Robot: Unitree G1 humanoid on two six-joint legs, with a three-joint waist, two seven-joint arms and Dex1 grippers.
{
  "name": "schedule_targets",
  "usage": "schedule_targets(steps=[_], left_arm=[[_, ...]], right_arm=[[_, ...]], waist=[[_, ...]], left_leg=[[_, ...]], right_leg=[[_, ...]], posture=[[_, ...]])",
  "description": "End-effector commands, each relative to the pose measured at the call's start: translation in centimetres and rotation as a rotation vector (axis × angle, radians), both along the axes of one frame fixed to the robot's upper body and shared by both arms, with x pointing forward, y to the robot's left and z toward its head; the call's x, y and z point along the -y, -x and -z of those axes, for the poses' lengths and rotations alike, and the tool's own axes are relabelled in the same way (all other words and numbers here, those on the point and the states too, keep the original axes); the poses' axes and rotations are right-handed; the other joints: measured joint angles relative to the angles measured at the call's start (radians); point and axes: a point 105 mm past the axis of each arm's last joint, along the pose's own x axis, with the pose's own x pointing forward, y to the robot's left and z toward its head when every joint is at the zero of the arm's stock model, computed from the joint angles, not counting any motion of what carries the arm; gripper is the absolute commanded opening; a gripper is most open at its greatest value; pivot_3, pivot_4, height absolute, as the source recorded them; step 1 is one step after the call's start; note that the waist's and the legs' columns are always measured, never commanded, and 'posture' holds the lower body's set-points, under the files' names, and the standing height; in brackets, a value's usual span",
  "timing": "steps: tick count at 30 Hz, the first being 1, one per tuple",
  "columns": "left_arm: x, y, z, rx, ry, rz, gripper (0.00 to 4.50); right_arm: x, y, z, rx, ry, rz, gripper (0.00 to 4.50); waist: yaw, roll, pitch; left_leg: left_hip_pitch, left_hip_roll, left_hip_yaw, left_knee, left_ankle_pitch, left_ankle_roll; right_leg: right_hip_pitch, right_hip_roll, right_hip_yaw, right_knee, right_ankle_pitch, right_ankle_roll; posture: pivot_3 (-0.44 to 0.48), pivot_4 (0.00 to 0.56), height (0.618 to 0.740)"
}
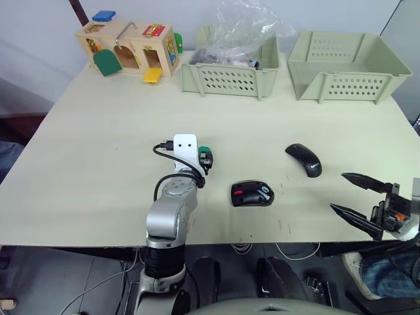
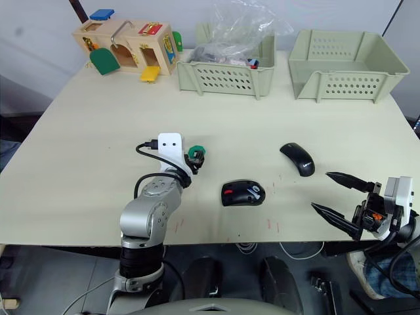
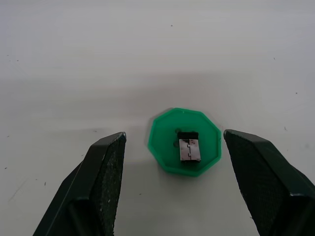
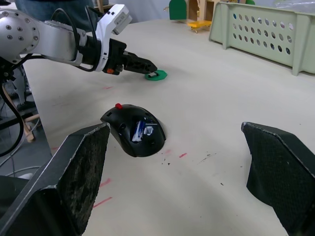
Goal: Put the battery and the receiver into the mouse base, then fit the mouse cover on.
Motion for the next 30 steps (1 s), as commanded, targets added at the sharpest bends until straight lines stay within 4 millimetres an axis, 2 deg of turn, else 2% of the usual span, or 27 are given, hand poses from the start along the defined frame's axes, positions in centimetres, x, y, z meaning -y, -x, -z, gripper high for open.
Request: schedule_targets(steps=[1, 2, 3, 8, 9, 10, 30], left_arm=[[0.07, -0.21, -1.43, 0.062, -0.001, -0.005, 3.40], [0.09, -0.18, -1.48, 0.064, -0.001, -0.004, 3.40], [0.07, -0.14, -1.52, 0.065, 0.001, -0.006, 2.86], [-0.03, -0.06, -1.48, 0.062, -0.006, -0.009, 2.79], [-0.04, -0.06, -1.48, 0.062, -0.006, -0.010, 2.33], [-0.07, -0.06, -1.50, 0.062, -0.011, -0.011, 2.23], [0.38, -0.23, -1.17, 0.048, -0.018, -0.001, 2.23]], right_arm=[[-0.30, 0.10, -1.04, 0.033, -0.006, -0.020, 4.50], [-0.31, 0.11, -0.99, 0.030, -0.006, -0.021, 4.50], [-0.32, 0.11, -0.97, 0.029, -0.006, -0.022, 4.50], [-0.50, -0.08, -0.88, 0.022, -0.016, -0.025, 4.50], [-0.51, -0.07, -0.88, 0.022, -0.017, -0.026, 4.50], [-0.52, -0.06, -0.88, 0.021, -0.017, -0.026, 4.50], [-0.62, -0.20, -0.93, 0.012, -0.015, -0.030, 4.50]], waist=[[0.000, 0.000, 0.000], [0.000, 0.000, 0.000], [0.000, 0.000, 0.000], [0.000, 0.000, 0.000], [0.000, 0.000, 0.000], [0.000, 0.000, 0.000], [0.000, 0.000, 0.000]], left_leg=[[0.000, 0.000, 0.000, 0.000, 0.000, 0.000], [0.000, 0.000, 0.000, 0.000, 0.000, 0.000], [0.000, 0.000, 0.000, 0.000, 0.000, 0.000], [0.000, 0.000, 0.000, 0.000, 0.000, 0.000], [0.000, 0.000, 0.000, 0.000, 0.000, 0.000], [0.000, 0.000, 0.000, 0.000, 0.000, 0.000], [0.000, 0.000, 0.000, 0.000, 0.000, 0.000]], right_leg=[[0.000, 0.000, 0.000, 0.000, 0.000, 0.000], [0.000, 0.000, 0.000, 0.000, 0.000, 0.000], [0.000, 0.000, 0.000, 0.000, 0.000, 0.000], [0.000, 0.000, 0.000, 0.000, 0.000, 0.000], [0.000, 0.000, 0.000, 0.000, 0.000, 0.000], [0.000, 0.000, 0.000, 0.000, 0.000, 0.000], [0.000, 0.000, 0.000, 0.000, 0.000, 0.000]], posture=[[0.000, 0.150, 0.740], [0.000, 0.150, 0.740], [0.000, 0.150, 0.740], [0.000, 0.150, 0.740], [0.000, 0.150, 0.740], [0.000, 0.150, 0.740], [0.000, 0.150, 0.740]])
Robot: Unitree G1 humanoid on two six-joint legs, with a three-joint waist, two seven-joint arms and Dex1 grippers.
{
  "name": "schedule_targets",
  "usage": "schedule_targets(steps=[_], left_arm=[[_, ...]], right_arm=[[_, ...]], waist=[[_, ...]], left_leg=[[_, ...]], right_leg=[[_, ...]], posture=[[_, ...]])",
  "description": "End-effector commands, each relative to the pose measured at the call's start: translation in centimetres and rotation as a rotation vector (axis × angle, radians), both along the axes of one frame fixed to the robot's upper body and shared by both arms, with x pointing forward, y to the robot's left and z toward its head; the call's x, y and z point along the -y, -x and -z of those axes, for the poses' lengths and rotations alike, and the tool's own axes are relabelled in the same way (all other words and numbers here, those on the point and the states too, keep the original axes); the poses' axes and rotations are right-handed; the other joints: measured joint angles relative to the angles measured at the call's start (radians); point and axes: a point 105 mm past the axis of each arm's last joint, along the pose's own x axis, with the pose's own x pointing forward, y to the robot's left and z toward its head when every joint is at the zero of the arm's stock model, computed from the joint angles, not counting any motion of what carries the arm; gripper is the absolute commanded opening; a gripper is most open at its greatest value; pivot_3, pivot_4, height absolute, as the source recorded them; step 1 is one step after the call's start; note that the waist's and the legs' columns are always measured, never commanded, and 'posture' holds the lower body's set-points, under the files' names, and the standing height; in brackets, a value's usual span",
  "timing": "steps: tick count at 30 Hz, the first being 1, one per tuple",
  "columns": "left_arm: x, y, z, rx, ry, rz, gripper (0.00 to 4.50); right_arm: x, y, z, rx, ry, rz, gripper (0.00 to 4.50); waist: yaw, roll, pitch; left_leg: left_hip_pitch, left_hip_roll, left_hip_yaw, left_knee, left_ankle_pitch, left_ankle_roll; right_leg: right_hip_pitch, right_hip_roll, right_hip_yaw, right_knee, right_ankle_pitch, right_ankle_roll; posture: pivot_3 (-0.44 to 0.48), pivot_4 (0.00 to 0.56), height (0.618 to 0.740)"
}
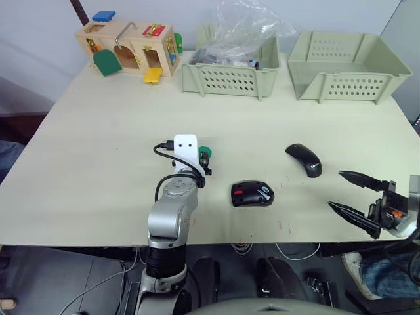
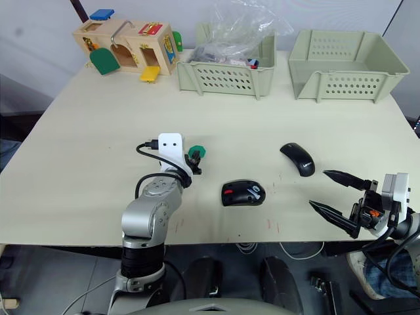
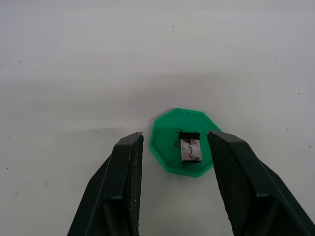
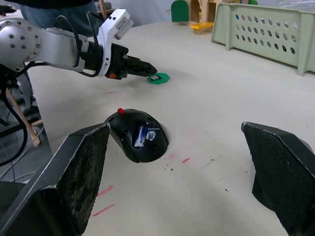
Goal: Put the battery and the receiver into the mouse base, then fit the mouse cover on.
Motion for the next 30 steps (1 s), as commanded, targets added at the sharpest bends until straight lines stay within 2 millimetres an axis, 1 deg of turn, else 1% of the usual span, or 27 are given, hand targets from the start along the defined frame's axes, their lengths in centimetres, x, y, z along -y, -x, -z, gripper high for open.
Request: schedule_targets(steps=[1, 13, 16, 25, 30], left_arm=[[0.45, -0.20, -1.22, 0.047, 0.000, 0.011, 2.23], [0.44, -0.36, -1.15, 0.049, 0.000, 0.008, 2.23], [0.45, -0.41, -1.17, 0.050, -0.008, 0.010, 1.44], [0.39, -0.47, -1.16, 0.050, -0.020, 0.007, 1.44], [0.70, -0.61, -0.91, 0.040, -0.020, 0.021, 1.44]], right_arm=[[-0.28, 0.18, -0.79, 0.027, 0.005, -0.016, 4.50], [-0.32, 0.03, -0.81, 0.026, 0.004, -0.016, 4.50], [-0.34, 0.01, -0.78, 0.024, 0.003, -0.017, 4.50], [-0.43, -0.03, -0.81, 0.023, -0.002, -0.016, 4.50], [-0.50, -0.10, -0.79, 0.023, -0.002, -0.018, 4.50]], waist=[[0.000, 0.000, 0.000], [0.000, 0.000, 0.000], [0.000, 0.000, 0.000], [0.000, 0.000, 0.000], [0.000, 0.000, 0.000]], left_leg=[[0.000, 0.000, 0.000, 0.000, 0.000, 0.000], [0.000, 0.000, 0.000, 0.000, 0.000, 0.000], [0.000, 0.000, 0.000, 0.000, 0.000, 0.000], [0.000, 0.000, 0.000, 0.000, 0.000, 0.000], [0.000, 0.000, 0.000, 0.000, 0.000, 0.000]], right_leg=[[0.000, 0.000, 0.000, 0.000, 0.000, 0.000], [0.000, 0.000, 0.000, 0.000, 0.000, 0.000], [0.000, 0.000, 0.000, 0.000, 0.000, 0.000], [0.000, 0.000, 0.000, 0.000, 0.000, 0.000], [0.000, 0.000, 0.000, 0.000, 0.000, 0.000]], posture=[[0.000, 0.150, 0.740], [0.000, 0.150, 0.740], [0.000, 0.150, 0.740], [0.000, 0.150, 0.740], [0.000, 0.150, 0.740]])
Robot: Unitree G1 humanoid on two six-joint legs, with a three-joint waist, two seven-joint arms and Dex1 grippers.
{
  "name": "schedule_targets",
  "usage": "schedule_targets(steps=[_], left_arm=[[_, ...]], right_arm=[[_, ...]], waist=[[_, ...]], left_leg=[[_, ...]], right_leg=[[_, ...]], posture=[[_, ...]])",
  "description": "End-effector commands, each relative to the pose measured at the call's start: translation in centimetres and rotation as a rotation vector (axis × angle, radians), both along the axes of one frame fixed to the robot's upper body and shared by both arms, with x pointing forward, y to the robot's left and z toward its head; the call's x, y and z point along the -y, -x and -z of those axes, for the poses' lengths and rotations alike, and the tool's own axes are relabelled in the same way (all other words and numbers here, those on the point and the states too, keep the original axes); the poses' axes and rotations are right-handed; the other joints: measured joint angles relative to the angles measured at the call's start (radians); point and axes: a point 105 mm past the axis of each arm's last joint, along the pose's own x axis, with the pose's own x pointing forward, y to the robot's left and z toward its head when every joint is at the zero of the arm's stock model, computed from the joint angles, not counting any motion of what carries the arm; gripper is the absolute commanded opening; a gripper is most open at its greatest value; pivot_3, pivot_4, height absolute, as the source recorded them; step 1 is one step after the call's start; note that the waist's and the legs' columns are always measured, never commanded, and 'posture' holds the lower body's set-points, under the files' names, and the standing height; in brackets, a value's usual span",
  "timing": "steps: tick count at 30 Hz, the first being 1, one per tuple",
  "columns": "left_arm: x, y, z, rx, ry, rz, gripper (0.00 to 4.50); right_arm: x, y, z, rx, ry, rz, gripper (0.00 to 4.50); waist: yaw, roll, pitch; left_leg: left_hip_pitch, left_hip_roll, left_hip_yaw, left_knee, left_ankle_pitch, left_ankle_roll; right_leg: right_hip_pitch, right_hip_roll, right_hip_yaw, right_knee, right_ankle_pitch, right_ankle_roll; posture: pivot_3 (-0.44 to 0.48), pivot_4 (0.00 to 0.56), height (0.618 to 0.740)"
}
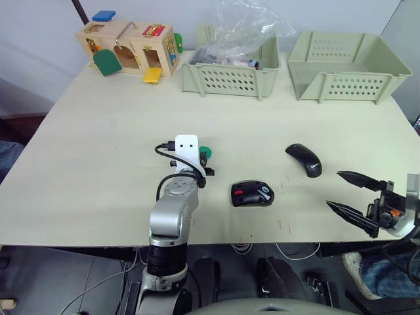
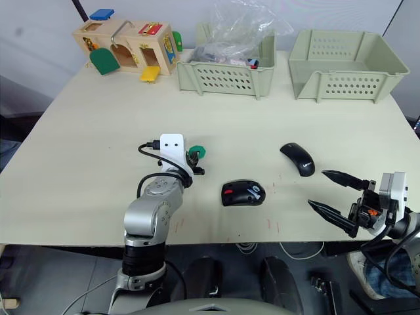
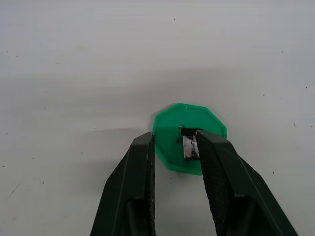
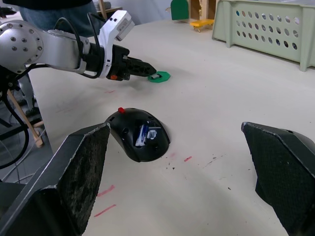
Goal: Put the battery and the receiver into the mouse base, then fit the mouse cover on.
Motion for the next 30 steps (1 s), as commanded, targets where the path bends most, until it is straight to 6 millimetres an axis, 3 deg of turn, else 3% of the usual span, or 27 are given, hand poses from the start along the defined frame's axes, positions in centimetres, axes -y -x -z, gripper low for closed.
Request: schedule_targets(steps=[1, 30], left_arm=[[0.70, -0.34, -1.19, 0.049, -0.007, 0.024, 1.44], [0.99, -0.27, -0.57, -0.028, -0.035, 0.036, 1.44]], right_arm=[[-0.34, 0.15, -0.85, 0.037, 0.005, -0.019, 4.50], [-0.40, -0.02, -0.85, 0.040, 0.005, -0.016, 4.50]], waist=[[0.000, 0.000, 0.000], [0.000, 0.000, 0.000]], left_leg=[[0.000, 0.000, 0.000, 0.000, 0.000, 0.000], [0.000, 0.000, 0.000, 0.000, 0.000, 0.000]], right_leg=[[0.000, 0.000, 0.000, 0.000, 0.000, 0.000], [0.000, 0.000, 0.000, 0.000, 0.000, 0.000]], posture=[[0.000, 0.150, 0.740], [0.000, 0.150, 0.740]])
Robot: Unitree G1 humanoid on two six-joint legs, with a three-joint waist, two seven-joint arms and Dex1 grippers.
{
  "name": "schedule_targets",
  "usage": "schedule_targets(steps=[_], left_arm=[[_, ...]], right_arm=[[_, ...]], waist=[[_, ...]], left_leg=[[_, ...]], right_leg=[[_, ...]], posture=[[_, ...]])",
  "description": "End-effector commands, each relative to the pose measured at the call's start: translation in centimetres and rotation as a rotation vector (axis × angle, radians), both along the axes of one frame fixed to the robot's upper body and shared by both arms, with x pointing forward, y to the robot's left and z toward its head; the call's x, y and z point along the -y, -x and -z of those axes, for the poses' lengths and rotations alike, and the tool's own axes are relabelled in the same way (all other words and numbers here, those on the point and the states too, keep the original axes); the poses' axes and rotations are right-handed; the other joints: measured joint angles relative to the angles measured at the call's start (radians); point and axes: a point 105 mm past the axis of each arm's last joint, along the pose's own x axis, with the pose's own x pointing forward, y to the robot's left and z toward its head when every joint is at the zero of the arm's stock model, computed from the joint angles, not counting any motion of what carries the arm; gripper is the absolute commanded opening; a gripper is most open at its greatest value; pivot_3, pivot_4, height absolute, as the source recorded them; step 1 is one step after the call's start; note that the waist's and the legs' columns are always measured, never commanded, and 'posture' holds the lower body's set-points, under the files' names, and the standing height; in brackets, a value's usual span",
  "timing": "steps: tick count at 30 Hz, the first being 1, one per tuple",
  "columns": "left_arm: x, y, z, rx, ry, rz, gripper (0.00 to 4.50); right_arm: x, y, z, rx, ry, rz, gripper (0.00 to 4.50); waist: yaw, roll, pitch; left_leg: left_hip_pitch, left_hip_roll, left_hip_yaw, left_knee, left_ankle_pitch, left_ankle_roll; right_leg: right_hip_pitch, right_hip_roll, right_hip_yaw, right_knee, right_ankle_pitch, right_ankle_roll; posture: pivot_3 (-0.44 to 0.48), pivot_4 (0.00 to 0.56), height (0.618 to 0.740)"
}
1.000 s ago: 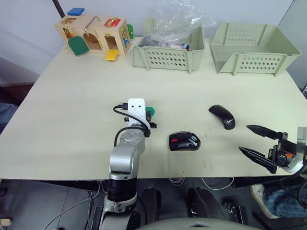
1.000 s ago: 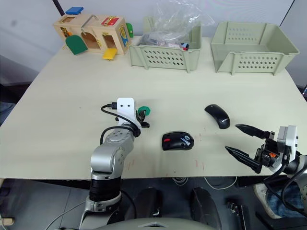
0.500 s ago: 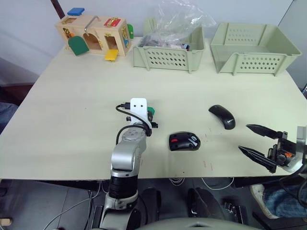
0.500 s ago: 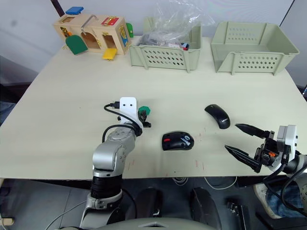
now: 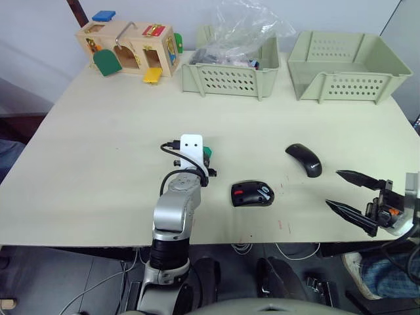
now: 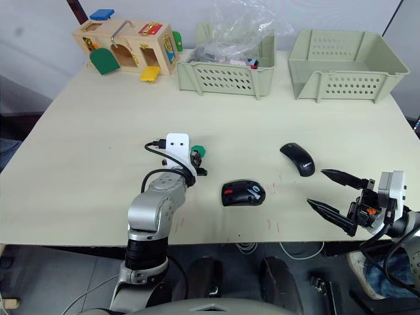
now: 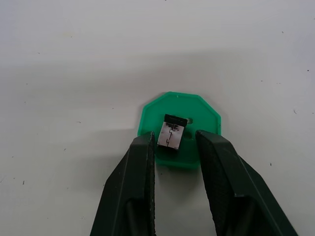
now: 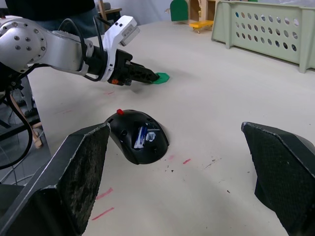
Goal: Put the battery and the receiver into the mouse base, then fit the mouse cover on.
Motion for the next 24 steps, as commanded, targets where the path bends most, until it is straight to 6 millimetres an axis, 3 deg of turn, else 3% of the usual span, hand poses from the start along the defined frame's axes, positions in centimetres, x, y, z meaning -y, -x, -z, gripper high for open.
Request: schedule_targets(steps=[1, 24], left_arm=[[0.43, 0.01, -1.27, 0.041, -0.005, 0.020, 1.44], [-0.18, -0.29, -1.60, 0.037, -0.003, 0.026, 1.44]], right_arm=[[-0.27, 0.08, -0.84, 0.040, 0.007, -0.017, 4.50], [-0.41, 0.21, -0.70, 0.035, 0.007, -0.017, 4.50]], waist=[[0.000, 0.000, 0.000], [0.000, 0.000, 0.000]], left_leg=[[0.000, 0.000, 0.000, 0.000, 0.000, 0.000], [0.000, 0.000, 0.000, 0.000, 0.000, 0.000]], right_leg=[[0.000, 0.000, 0.000, 0.000, 0.000, 0.000], [0.000, 0.000, 0.000, 0.000, 0.000, 0.000]], posture=[[0.000, 0.150, 0.740], [0.000, 0.150, 0.740]])
